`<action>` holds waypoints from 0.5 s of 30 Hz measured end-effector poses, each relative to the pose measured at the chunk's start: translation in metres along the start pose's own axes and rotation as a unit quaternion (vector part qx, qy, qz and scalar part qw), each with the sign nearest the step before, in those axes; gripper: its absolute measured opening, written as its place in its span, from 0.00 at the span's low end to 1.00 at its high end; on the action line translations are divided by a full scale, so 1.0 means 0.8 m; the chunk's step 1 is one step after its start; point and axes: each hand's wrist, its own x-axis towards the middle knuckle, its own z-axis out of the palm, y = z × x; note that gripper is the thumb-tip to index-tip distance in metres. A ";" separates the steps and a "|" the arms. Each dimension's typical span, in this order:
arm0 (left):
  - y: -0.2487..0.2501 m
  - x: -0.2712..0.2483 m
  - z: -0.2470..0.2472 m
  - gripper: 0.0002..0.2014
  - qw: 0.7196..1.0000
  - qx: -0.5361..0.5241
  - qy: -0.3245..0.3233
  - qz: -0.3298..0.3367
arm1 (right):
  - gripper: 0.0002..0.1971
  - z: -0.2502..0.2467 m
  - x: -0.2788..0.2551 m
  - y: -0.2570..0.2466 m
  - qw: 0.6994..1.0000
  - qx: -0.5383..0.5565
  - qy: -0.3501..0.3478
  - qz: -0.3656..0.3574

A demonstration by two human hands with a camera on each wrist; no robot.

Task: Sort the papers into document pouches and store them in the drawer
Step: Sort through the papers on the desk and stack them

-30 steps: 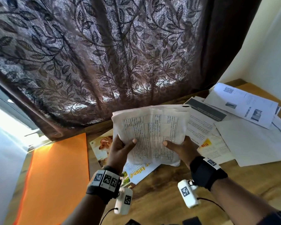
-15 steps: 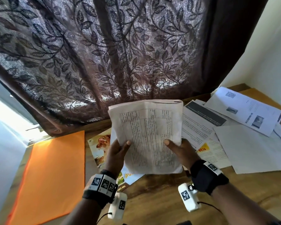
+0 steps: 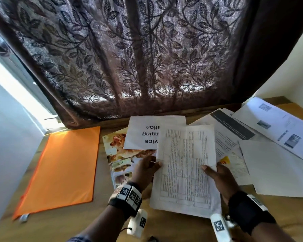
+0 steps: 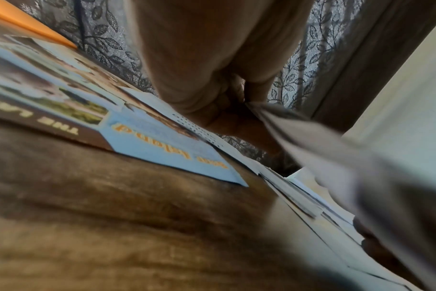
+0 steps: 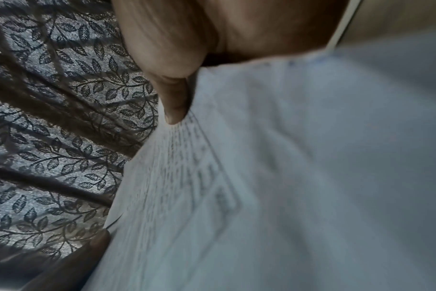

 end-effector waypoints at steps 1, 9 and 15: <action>0.000 0.000 0.003 0.02 1.000 0.015 -0.007 -0.016 | 0.10 -0.006 0.000 0.004 1.000 -0.009 0.017 0.004; 0.020 0.024 -0.037 0.06 0.965 0.259 0.001 0.035 | 0.07 -0.039 -0.014 0.035 0.990 -0.022 0.129 0.045; 0.026 0.069 -0.098 0.08 0.855 0.504 0.021 0.121 | 0.07 -0.034 -0.029 0.037 0.982 0.010 0.168 0.082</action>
